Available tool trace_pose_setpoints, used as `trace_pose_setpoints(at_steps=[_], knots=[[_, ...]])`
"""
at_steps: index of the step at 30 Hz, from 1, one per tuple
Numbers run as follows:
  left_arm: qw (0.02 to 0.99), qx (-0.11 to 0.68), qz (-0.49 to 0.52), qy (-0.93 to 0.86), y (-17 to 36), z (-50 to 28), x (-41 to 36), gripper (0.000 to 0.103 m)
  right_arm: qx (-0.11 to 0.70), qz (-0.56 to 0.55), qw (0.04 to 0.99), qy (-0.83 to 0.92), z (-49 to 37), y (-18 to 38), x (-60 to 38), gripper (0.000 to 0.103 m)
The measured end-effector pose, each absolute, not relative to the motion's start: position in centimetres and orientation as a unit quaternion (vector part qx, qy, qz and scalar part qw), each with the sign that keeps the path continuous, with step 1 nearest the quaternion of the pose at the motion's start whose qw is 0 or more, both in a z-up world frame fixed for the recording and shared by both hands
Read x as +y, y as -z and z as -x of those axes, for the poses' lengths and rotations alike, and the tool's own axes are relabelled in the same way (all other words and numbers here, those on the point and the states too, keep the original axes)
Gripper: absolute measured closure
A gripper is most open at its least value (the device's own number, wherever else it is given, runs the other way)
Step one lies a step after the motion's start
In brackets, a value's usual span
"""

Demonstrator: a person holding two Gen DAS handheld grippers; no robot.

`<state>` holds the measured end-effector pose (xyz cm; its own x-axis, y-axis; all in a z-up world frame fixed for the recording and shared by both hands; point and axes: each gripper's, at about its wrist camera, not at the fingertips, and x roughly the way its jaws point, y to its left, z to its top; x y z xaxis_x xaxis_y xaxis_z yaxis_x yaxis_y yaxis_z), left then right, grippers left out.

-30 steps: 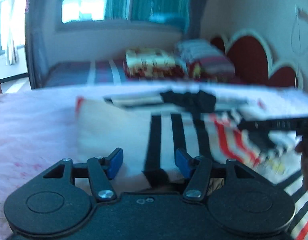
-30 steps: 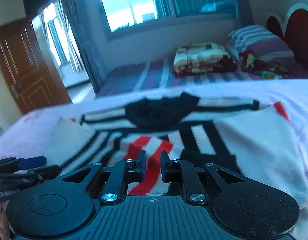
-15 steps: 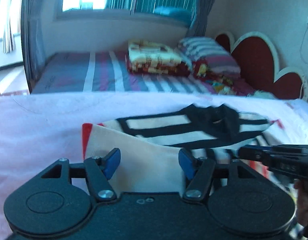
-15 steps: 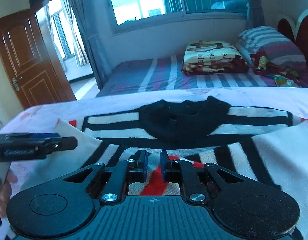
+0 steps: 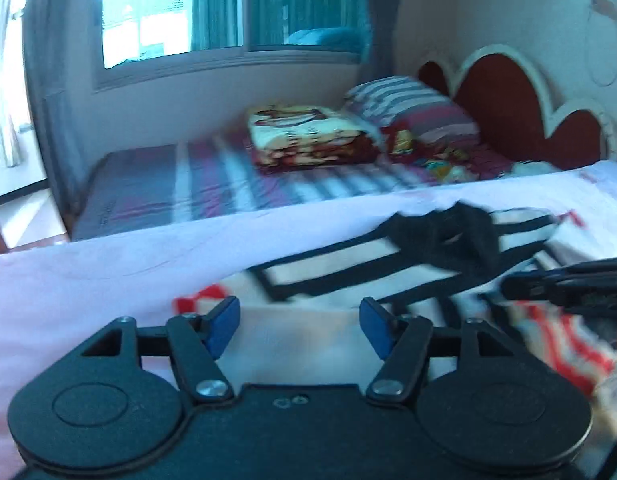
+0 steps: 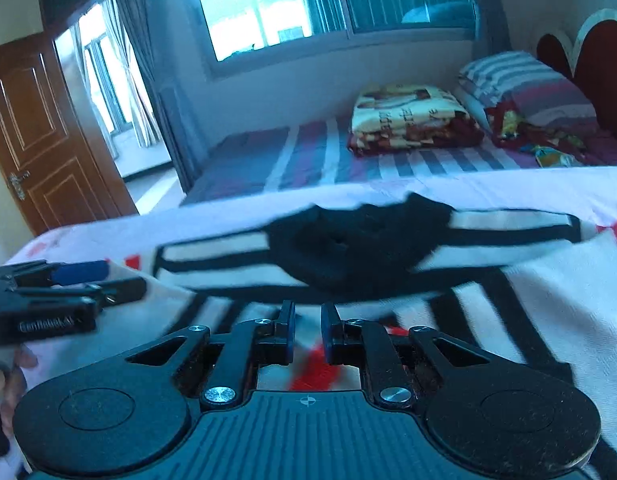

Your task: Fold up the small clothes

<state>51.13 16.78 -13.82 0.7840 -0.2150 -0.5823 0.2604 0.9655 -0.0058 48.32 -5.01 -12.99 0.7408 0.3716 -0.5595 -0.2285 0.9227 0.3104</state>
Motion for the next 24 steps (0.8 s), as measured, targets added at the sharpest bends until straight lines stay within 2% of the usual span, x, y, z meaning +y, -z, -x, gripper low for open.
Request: trace_pose_setpoints(at_steps=[10,16,22,24], knots=[[0.929,0.336,-0.047,0.150,16.1,-51.8,15.6,0.035,0.336,-0.065,0.927,-0.153,-48.4,14.0,-1.5,0.090],[0.929,0.343,-0.019,0.136,16.3,-52.4,19.0,0.034,0.340,-0.039,0.934,-0.104,-47.0,13.8,-4.7,0.090],[0.930,0.340,-0.029,0.137,16.5,-52.3,19.1,0.033,0.345,-0.036,0.936,-0.056,-45.5,14.0,-8.8,0.090],[0.930,0.343,-0.030,0.127,15.9,-52.0,18.8,0.037,0.351,-0.053,0.933,-0.056,-45.1,13.8,-9.9,0.090]])
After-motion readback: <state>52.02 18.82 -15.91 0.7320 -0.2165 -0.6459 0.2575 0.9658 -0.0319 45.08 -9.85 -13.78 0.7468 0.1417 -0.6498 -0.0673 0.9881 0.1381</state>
